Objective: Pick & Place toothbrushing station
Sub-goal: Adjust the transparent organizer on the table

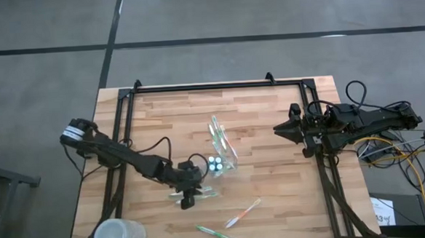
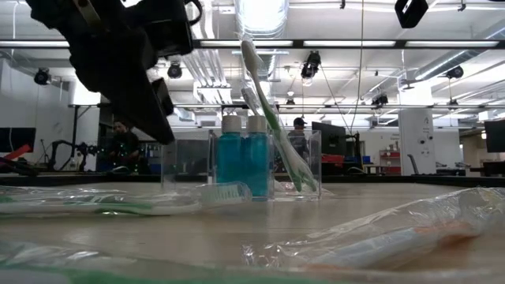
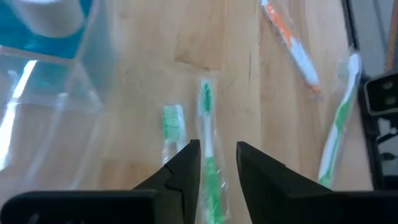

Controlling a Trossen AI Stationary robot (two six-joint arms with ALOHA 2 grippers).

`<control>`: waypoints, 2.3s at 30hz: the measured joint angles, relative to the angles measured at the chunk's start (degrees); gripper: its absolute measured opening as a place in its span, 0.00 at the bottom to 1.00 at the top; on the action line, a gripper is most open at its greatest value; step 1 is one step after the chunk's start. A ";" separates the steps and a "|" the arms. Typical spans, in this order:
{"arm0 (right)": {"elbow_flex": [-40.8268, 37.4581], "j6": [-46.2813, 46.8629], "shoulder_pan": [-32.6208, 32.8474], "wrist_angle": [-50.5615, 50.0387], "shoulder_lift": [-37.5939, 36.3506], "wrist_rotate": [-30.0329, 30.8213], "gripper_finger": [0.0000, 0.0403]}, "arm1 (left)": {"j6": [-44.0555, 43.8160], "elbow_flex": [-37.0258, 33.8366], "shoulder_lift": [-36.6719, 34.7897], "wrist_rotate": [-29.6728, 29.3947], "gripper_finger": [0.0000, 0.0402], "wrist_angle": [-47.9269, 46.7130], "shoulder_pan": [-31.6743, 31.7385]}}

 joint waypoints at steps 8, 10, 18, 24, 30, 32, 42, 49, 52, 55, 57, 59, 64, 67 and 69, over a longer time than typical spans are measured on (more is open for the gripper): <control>-0.02 0.00 0.01 -0.02 0.02 -0.01 0.20 | 9.89 0.04 -6.66 -5.44 0.27 -4.09 0.04; 0.00 0.00 0.00 0.00 0.02 0.00 0.20 | 13.31 0.04 -7.33 -7.77 0.27 -4.24 0.28; 0.00 0.00 0.02 -0.02 0.00 -0.02 0.17 | 16.29 -0.39 -6.11 -10.63 0.27 -5.75 3.60; 0.00 0.00 0.01 -0.02 0.02 -0.01 0.18 | 18.14 -0.39 -6.04 -10.34 0.27 -6.87 5.51; 0.00 0.00 0.00 0.00 0.01 -0.02 0.20 | 17.30 -0.39 -6.01 -9.94 0.27 -10.22 5.77; -0.01 0.00 0.01 0.00 0.02 -0.02 0.20 | 17.27 -0.42 -6.01 -9.87 0.27 -11.05 5.77; 0.00 0.00 0.02 0.00 0.02 -0.02 0.17 | 11.62 -0.19 -6.11 -8.81 0.27 -14.10 5.92; 0.00 0.00 0.02 0.00 0.02 -0.02 0.18 | 7.55 -0.11 -6.21 -7.06 0.27 -18.29 5.92; 0.00 0.00 0.00 0.00 0.01 -0.02 0.19 | 5.34 -0.18 -6.44 -6.53 0.27 -19.86 5.92; -0.01 0.00 0.02 -0.01 0.02 -0.02 0.20 | 4.84 -0.30 -6.92 -5.88 0.27 -21.14 5.92; 0.00 0.00 0.02 0.00 0.02 0.00 0.20 | 4.84 -0.31 -7.40 -5.84 0.27 -21.45 5.92; 0.00 0.00 0.02 0.00 0.00 0.00 0.20 | 4.94 -0.34 -7.79 -5.80 0.27 -21.55 5.92; 0.00 0.00 0.01 0.00 0.02 0.00 0.18 | 5.68 -0.48 -8.80 -5.58 0.27 -21.50 5.92; 0.00 0.00 0.02 0.00 0.00 0.00 0.17 | 5.71 -0.48 -9.05 -5.61 0.27 -21.32 5.92; 0.00 0.00 0.01 0.00 0.02 -0.02 0.17 | 5.74 -0.34 -9.12 -5.71 0.27 -21.25 5.92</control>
